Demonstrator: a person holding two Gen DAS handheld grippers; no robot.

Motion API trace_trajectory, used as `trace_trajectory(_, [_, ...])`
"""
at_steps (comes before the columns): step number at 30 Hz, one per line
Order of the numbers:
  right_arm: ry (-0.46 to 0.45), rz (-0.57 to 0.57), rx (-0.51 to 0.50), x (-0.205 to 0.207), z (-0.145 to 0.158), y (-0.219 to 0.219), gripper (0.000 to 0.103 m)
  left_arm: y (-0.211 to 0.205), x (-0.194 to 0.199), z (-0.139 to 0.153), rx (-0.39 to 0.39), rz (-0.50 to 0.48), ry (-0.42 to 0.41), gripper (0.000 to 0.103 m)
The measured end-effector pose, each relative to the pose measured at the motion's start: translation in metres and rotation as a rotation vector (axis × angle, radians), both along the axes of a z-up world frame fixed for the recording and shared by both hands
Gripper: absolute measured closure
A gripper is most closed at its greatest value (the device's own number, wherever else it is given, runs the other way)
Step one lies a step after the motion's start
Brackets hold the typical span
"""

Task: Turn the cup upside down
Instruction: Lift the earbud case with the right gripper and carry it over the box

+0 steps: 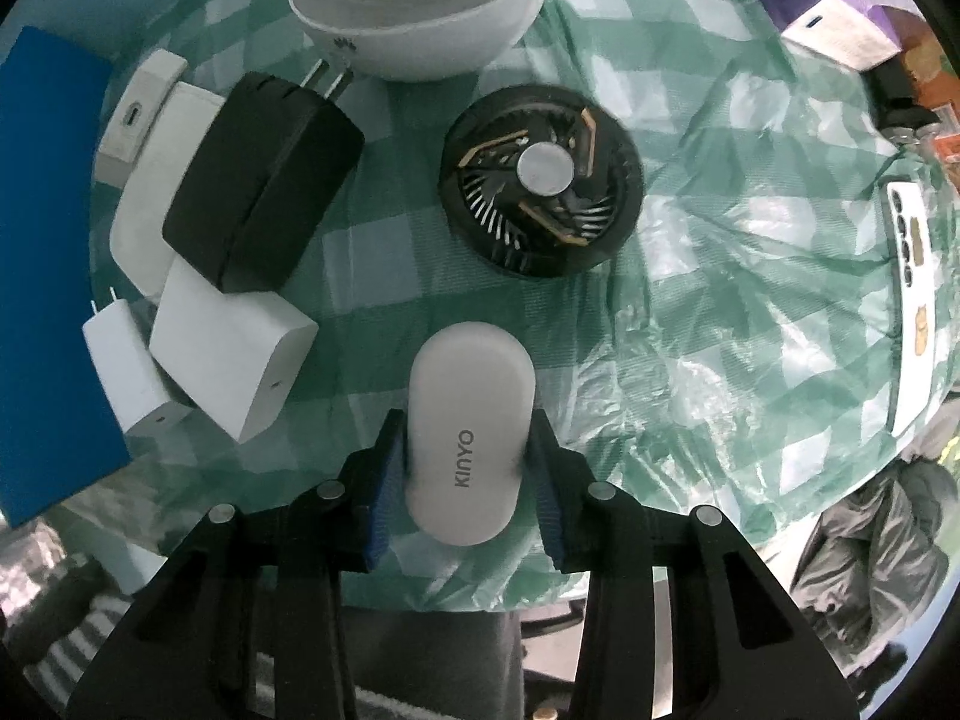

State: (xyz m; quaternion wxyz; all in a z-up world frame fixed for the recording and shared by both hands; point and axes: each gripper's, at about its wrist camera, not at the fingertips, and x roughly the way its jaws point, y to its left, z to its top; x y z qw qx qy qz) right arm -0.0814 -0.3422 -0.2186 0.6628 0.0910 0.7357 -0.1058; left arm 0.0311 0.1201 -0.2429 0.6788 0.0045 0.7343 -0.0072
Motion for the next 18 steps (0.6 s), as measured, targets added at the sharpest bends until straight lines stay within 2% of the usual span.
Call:
trace_trajectory(1, [-0.013,0.008,-0.004,-0.010,0.006,-0.009,0.065,0.000,0.000,0.000,0.000,0.000,0.000,0.096])
trace_trajectory(7, [-0.047,0.072,-0.032,0.003,0.032,-0.005,0.065,-0.001,0.000,0.002,0.002,-0.004,-0.006,0.096])
trace_trajectory(15, [-0.082,0.160,-0.025,0.017,0.075,0.018,0.065,-0.002,0.000,0.003,0.006,-0.005,-0.011,0.096])
trace_trajectory(18, [-0.102,0.193,-0.006,0.034,0.092,0.029,0.065,-0.003,0.000,0.003,0.006,-0.002,-0.010,0.096])
